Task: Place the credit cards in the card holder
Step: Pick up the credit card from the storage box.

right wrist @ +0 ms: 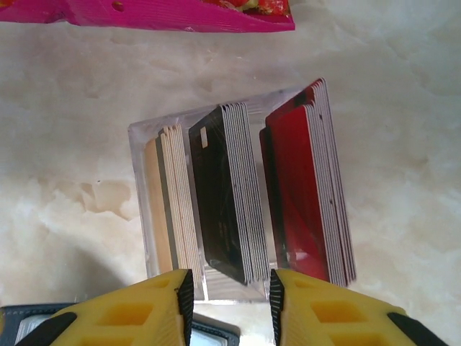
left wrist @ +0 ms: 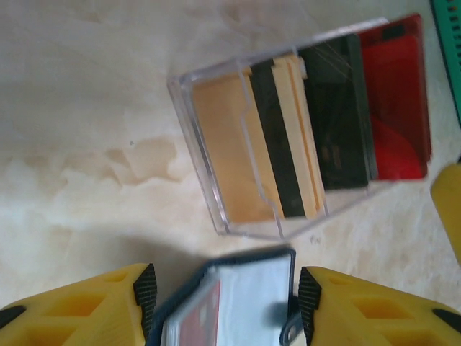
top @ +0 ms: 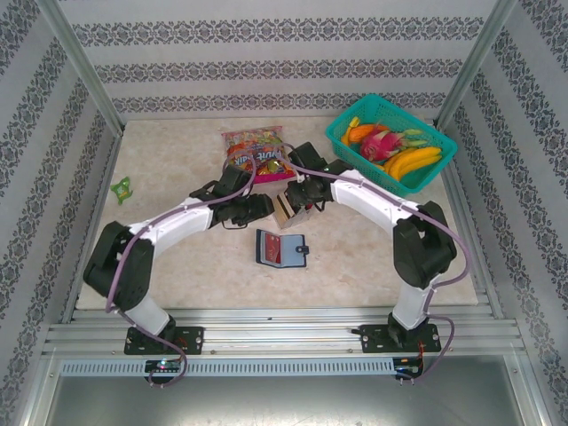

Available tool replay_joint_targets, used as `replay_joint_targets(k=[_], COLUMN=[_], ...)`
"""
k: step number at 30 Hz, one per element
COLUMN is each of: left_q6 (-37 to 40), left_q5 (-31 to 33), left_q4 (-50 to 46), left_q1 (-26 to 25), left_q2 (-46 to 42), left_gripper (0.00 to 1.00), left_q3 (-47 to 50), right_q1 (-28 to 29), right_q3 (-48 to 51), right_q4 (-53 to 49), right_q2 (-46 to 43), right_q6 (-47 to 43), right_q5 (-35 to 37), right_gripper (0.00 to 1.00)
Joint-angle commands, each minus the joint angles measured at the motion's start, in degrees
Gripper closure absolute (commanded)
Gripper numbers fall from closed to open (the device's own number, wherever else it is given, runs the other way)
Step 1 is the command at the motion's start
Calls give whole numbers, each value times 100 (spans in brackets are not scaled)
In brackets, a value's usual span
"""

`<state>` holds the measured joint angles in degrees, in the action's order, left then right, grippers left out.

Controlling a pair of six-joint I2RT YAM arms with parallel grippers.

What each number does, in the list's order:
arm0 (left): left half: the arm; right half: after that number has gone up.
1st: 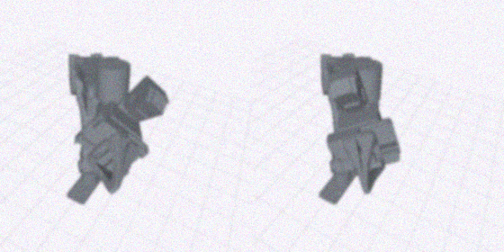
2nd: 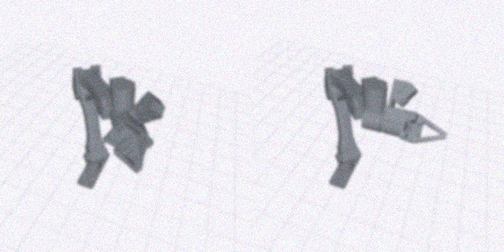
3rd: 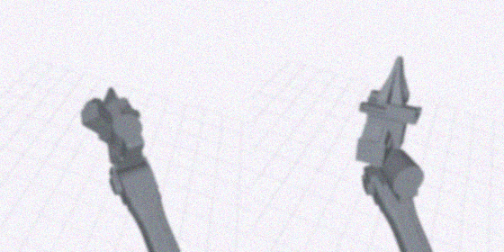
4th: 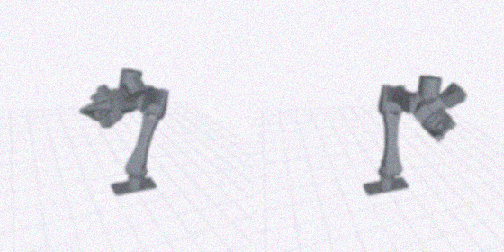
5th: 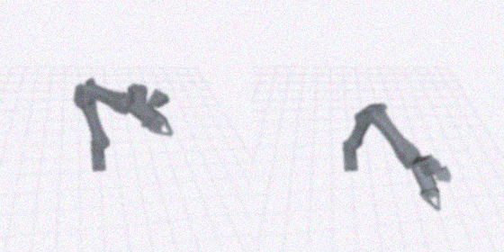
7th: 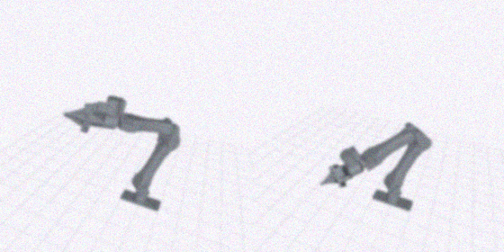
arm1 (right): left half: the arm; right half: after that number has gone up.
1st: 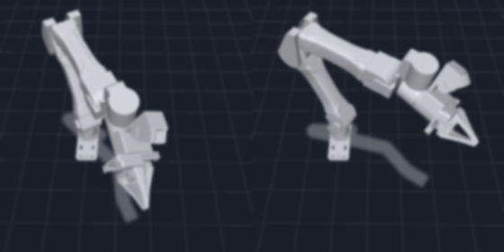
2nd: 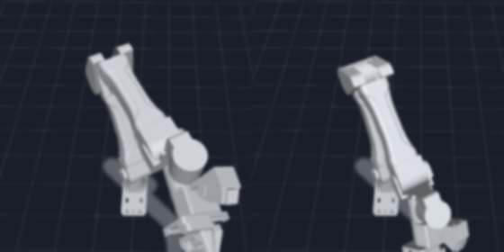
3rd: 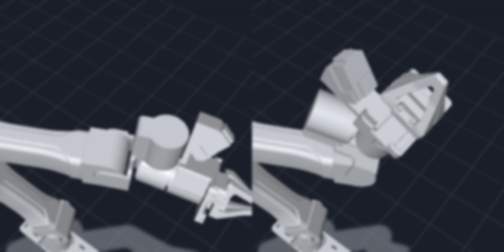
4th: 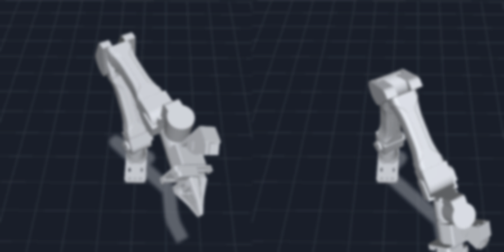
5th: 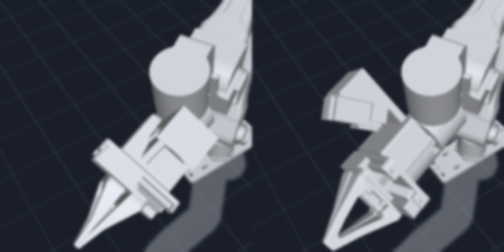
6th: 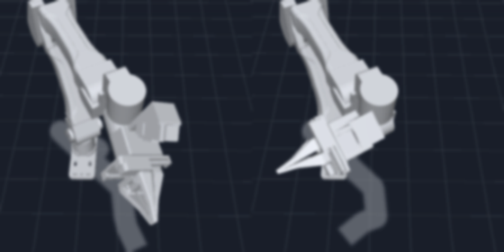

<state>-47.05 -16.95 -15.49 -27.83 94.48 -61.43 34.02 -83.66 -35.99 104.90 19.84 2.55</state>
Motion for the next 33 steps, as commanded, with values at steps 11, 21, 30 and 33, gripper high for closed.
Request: replay_joint_targets(k=[11, 21, 30, 33], left_q6=[-898, -1044, -1103, -1101], left_q5=[-761, -908, -933, -922], left_q4=[1275, 1515, 1563, 1580], left_q1=[372, 419, 419, 419], left_q2=[1195, 1632, 1847, 1858], left_gripper=[36, 36, 40, 41], left_q3=[-516, -570, -478, -414], right_q1=[145, 313, 629, 647], right_q3=[-944, -1089, -1265, -1296], right_q4=[-512, -521, -620, -646], right_q2=[954, 1269, 1577, 1652], right_q6=[-694, -970, -1286, -1327], right_q5=[615, 1166, 2252, 2369], right_gripper=[63, 62, 64, 64])
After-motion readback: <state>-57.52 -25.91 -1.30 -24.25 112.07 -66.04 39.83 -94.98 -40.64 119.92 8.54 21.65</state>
